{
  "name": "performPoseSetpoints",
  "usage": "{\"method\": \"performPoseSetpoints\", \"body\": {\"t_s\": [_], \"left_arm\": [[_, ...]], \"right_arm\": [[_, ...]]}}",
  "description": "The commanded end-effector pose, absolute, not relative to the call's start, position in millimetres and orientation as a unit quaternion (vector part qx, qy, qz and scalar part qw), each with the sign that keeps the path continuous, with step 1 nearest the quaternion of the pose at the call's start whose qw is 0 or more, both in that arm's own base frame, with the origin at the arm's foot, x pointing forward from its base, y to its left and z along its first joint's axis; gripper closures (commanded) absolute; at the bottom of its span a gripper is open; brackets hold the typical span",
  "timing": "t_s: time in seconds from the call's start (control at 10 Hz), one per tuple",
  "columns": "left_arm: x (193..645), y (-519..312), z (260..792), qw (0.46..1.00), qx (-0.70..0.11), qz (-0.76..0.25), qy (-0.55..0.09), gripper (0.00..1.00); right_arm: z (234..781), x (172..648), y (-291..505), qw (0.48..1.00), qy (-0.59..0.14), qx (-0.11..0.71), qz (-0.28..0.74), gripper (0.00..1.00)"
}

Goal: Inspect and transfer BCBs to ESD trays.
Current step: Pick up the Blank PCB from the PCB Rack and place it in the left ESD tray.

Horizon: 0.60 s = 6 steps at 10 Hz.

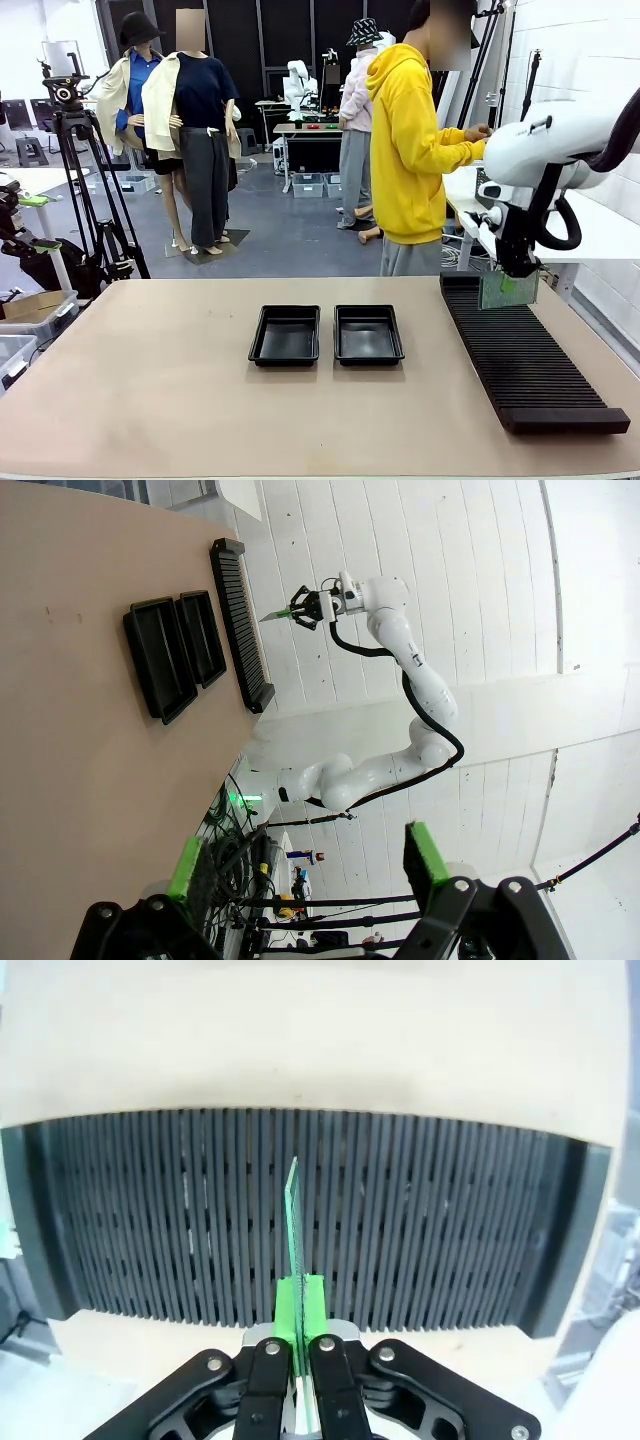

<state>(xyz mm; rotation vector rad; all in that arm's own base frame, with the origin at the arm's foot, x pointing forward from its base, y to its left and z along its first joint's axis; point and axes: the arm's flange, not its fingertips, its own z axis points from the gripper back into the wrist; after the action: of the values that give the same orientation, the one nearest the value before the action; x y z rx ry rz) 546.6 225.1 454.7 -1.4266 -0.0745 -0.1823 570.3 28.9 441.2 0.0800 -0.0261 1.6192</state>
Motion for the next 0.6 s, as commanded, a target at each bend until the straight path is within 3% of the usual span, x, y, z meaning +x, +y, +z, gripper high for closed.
{"method": "performPoseSetpoints", "body": {"t_s": [0.0, 0.5], "left_arm": [[546.6, 225.4, 456.6, 0.752, -0.654, -0.08, -0.036, 0.0], [546.6, 225.4, 456.6, 0.752, -0.654, -0.08, -0.036, 0.0]], "right_arm": [[468.0, 567.7, 45.5, 0.709, -0.002, 0.023, 0.704, 1.0], [518.7, 546.5, 103.9, 0.83, 0.032, 0.045, 0.556, 1.0]]}}
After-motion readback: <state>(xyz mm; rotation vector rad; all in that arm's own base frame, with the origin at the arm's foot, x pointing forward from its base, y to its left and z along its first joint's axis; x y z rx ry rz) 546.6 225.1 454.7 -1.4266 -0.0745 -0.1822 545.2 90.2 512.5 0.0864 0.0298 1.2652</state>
